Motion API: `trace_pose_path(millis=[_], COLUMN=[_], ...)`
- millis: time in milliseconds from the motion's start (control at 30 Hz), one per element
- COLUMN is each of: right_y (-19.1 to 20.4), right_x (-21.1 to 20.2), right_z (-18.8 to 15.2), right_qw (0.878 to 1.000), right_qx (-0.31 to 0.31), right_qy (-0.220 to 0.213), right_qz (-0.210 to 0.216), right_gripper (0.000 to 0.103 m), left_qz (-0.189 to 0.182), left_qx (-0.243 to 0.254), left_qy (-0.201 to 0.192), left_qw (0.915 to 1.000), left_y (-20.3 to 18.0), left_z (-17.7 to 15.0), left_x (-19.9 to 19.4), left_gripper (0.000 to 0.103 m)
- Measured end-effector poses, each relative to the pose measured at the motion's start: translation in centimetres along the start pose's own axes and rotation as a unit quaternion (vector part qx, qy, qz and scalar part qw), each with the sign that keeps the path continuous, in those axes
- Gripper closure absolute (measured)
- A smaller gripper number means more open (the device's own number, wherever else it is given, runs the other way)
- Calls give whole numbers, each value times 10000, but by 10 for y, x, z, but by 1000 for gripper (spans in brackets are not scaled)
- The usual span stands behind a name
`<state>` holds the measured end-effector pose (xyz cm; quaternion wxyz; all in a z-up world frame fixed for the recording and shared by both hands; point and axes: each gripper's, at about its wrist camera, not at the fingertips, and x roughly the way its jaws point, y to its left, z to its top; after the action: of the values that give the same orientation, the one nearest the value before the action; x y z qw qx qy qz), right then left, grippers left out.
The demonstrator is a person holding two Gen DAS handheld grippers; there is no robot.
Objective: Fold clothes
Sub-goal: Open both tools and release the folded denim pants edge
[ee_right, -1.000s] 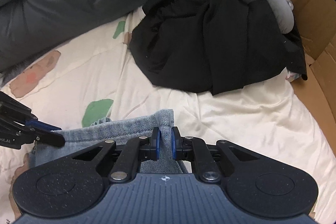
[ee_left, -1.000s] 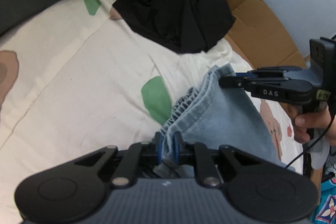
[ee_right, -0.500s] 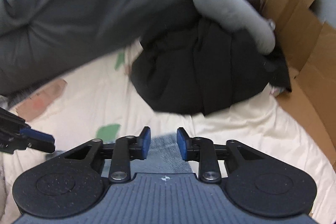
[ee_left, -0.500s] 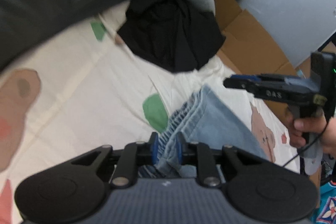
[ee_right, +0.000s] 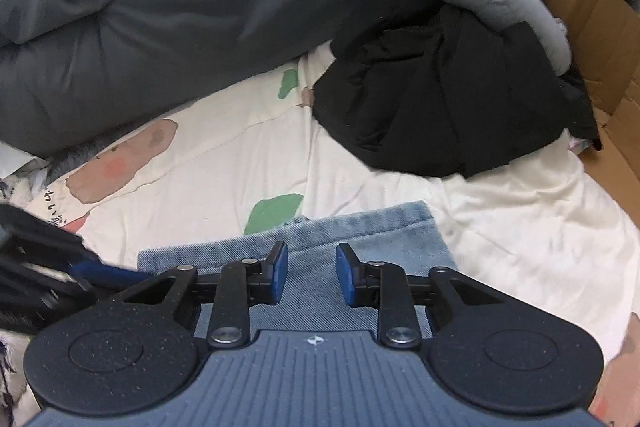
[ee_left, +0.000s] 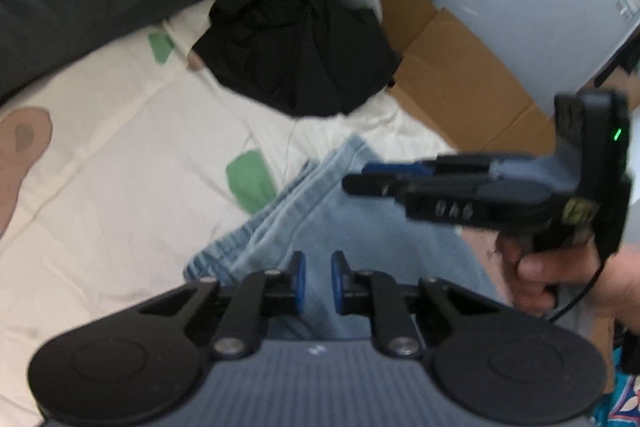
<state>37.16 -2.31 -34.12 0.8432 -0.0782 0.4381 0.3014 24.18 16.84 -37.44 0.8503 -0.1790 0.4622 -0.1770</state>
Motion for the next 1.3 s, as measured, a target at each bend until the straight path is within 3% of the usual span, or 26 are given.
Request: trace_pose_path(millis=[100,467,867,1067,1300], right_y=[5,13,16,15,8], right_x=[9,39,45,17,-10], right_z=[2,-4,-10,-7,-40], right_qw=[9999,9988,9993,9992,9985], right_qx=[-132,-412,-284,-145,107], right_qy=[80,251,128,7,84], right_qz=[26,-95,-213,-381,-536], right_gripper=[74,72,73,74,73], left_qz=[34,35,-186,-380,-579], left_qx=[-134,-234,-447,-600,-352], left_qy=[32,-306,-138,-249,-209], left_qw=[9999,9993,9987,9972,9975], left_y=[13,22,45,40,28], left_z=[-7,-8,-12,0,1], left_x=[11,9,28,9,11], left_gripper=[100,100,100,100,96])
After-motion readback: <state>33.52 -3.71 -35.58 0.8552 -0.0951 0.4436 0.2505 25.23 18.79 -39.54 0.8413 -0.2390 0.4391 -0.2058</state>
